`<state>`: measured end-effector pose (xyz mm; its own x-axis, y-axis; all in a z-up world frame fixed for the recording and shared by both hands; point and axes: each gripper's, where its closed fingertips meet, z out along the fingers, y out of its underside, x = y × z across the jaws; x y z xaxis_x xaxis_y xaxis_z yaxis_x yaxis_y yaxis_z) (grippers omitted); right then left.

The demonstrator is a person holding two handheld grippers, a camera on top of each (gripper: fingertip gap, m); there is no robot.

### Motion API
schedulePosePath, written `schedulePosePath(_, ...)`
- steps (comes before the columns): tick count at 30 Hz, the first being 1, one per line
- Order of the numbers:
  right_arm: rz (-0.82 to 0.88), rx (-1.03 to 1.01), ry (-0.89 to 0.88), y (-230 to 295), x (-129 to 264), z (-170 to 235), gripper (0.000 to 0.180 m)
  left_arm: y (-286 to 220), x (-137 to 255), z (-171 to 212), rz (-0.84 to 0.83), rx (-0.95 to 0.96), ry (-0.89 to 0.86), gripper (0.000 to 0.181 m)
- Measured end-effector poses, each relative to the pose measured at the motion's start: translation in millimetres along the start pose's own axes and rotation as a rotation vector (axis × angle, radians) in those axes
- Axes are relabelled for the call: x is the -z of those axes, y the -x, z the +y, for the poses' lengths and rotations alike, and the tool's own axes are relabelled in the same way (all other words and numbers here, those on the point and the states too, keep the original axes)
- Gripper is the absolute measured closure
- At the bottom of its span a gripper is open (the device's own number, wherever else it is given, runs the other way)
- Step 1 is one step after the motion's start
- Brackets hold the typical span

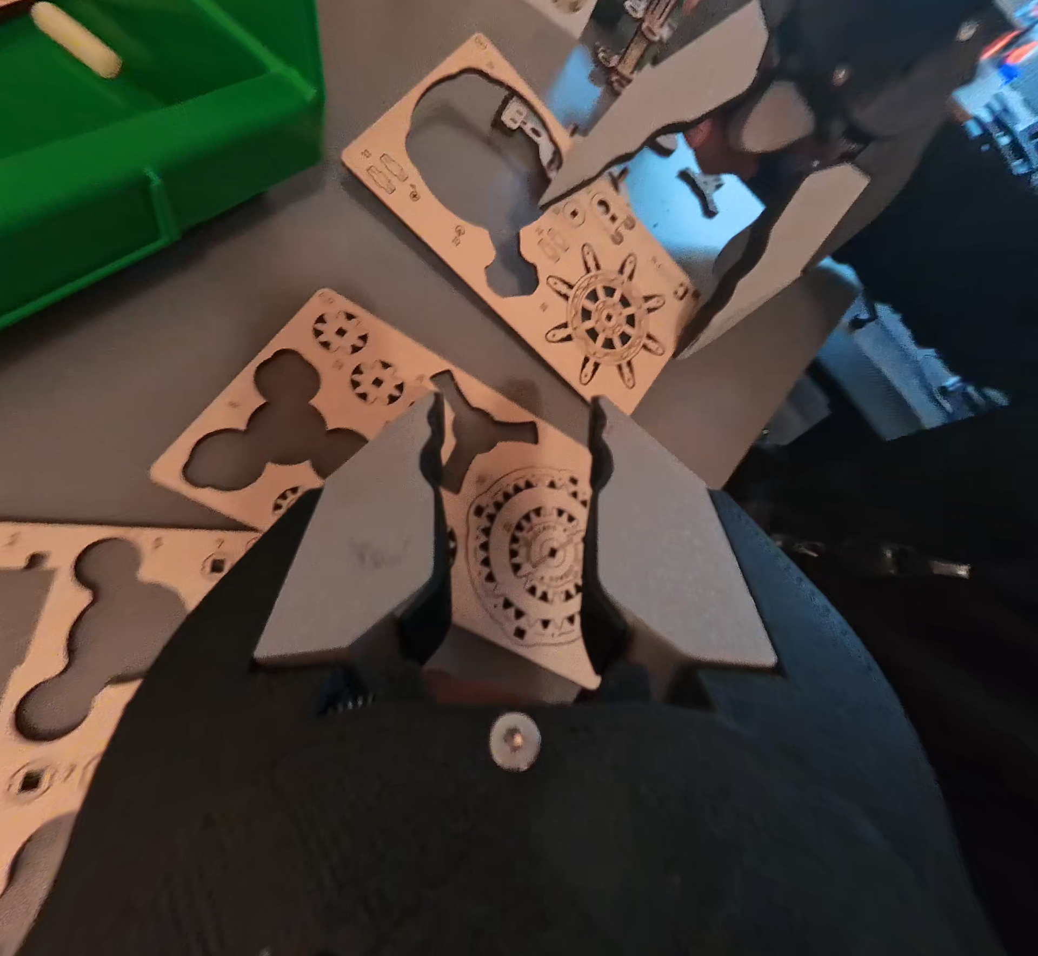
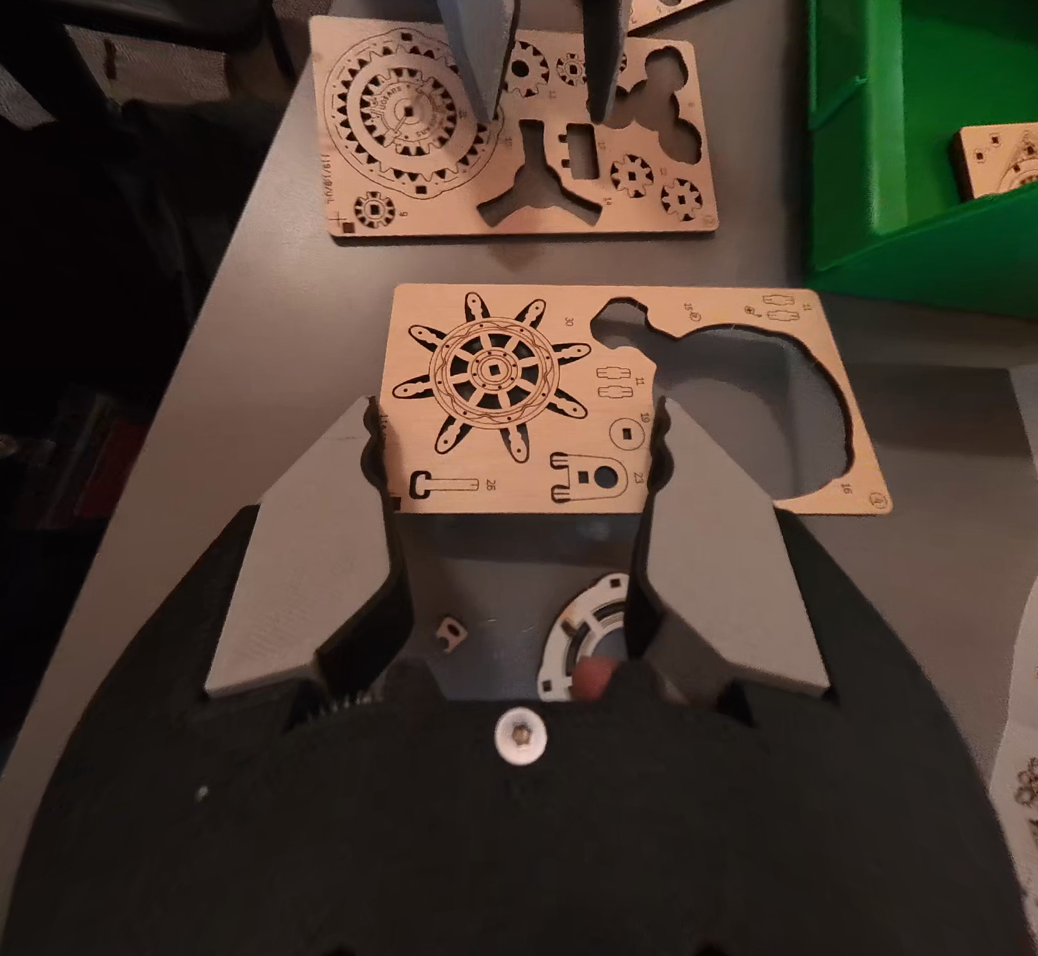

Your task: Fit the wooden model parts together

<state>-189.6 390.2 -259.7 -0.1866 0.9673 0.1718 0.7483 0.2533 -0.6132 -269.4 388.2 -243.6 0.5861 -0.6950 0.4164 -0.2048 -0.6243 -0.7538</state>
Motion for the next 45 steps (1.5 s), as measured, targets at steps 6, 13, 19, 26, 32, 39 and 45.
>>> schedulePosePath(6, -0.013, -0.004, -0.025, 17, -9, 5, 0.086, -8, -16, -2, 0.028, 0.021, 0.032, 0.130)
schedulePosePath(13, 0.004, 0.026, -0.145, 29, 5, -5, 0.086, -14, -39, 7, 0.035, 0.025, 0.111, 0.128)
schedulePosePath(19, 0.052, 0.075, -0.120, 36, 3, 10, 0.086, -17, -45, 0, 0.070, 0.059, 0.093, 0.128)
schedulePosePath(26, 0.077, 0.113, -0.149, 42, 1, 3, 0.086, -23, -48, 2, 0.095, 0.051, 0.105, 0.131)
schedulePosePath(32, 0.089, 0.121, -0.159, 43, -1, 0, 0.086, -27, -49, -1, 0.108, 0.015, 0.078, 0.166)
schedulePosePath(39, 0.126, 0.060, -0.220, 29, 14, -4, 0.091, -26, -43, -6, 0.110, 0.005, 0.045, 0.169)
schedulePosePath(45, 0.180, -0.142, -0.373, -7, 52, -4, 0.098, -26, -40, -8, 0.115, 0.003, 0.022, 0.170)
